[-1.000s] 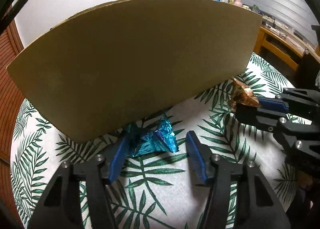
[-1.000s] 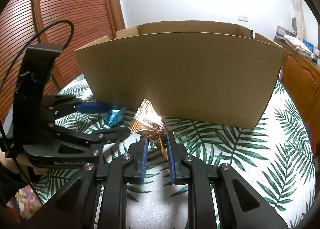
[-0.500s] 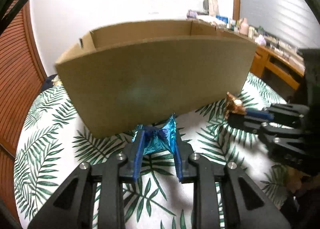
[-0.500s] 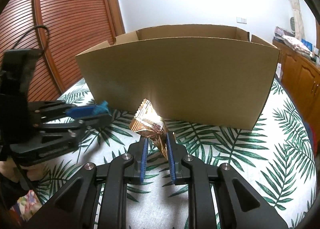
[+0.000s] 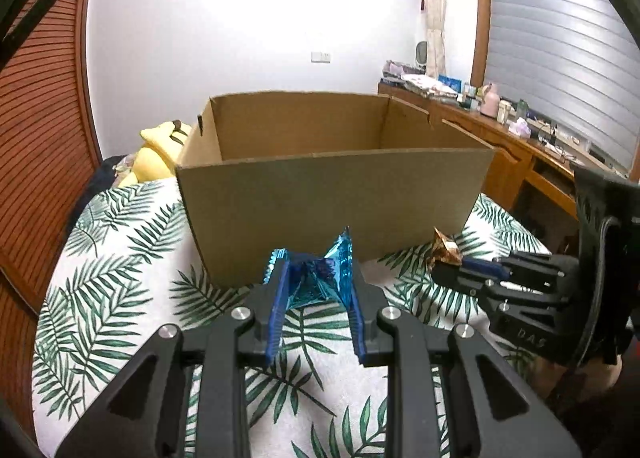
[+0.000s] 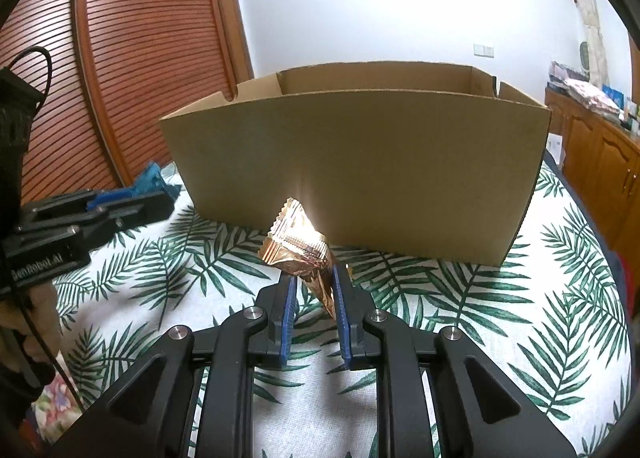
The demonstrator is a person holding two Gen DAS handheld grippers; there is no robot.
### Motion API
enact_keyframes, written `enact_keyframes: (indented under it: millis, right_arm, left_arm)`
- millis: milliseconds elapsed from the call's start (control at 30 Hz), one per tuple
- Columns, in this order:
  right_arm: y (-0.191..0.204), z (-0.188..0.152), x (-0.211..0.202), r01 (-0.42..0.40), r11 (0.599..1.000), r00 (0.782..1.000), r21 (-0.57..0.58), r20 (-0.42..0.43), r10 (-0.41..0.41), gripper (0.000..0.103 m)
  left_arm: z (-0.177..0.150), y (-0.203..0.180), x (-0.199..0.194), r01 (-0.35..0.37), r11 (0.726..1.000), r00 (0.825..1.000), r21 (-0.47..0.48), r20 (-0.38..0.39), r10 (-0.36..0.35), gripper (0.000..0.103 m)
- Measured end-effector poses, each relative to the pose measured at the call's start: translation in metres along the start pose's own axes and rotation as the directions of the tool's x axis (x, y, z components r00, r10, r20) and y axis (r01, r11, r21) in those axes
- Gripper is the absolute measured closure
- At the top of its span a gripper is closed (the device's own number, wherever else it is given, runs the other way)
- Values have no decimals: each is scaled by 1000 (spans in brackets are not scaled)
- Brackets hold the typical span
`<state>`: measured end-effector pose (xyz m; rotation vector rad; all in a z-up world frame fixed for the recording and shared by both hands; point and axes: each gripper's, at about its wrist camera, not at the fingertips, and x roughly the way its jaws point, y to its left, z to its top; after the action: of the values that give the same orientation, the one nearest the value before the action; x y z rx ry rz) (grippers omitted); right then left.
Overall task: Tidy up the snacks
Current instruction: 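Lift both held candies and carry them over the cardboard box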
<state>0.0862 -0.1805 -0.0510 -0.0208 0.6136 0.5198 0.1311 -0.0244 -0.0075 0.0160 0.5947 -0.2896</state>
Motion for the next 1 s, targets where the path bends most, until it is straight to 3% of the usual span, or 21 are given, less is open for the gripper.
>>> enact_keyframes:
  millis: [567, 733, 1000]
  right_arm:
    - [4, 5, -12, 15, 1000, 999, -25, 38, -14, 87]
    - [0, 28, -31, 38, 999, 997, -39, 72, -35, 87]
    - [-3, 91, -62, 57, 994, 988, -89, 147, -43, 87]
  left_arm:
    - [22, -3, -20, 11, 1000, 997, 7, 80, -12, 78]
    - [41, -1, -23, 24, 1000, 995, 3, 95, -24, 78]
    - [88, -2, -30, 35, 999, 989, 36, 143, -40, 78]
